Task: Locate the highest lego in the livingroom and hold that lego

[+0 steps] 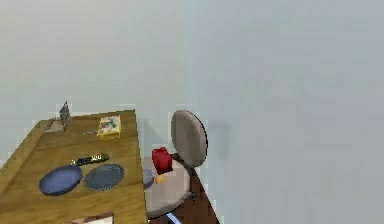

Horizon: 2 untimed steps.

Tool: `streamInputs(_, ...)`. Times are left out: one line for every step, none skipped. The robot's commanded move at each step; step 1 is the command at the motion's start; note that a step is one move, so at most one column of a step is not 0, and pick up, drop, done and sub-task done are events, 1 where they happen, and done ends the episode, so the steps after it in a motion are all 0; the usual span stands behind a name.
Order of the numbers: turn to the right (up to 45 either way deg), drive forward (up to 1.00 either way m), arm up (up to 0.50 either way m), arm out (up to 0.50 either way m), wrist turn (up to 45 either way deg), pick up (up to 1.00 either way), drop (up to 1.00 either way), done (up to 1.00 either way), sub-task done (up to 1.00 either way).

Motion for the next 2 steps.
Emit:
streamInputs(45.0, 0.0, 0.0, 0.0, 0.0, 0.0, 0.0, 0.0, 0.0)
streamInputs(45.0, 0.0, 0.0, 0.0, 0.0, 0.0, 0.0, 0.0, 0.0)
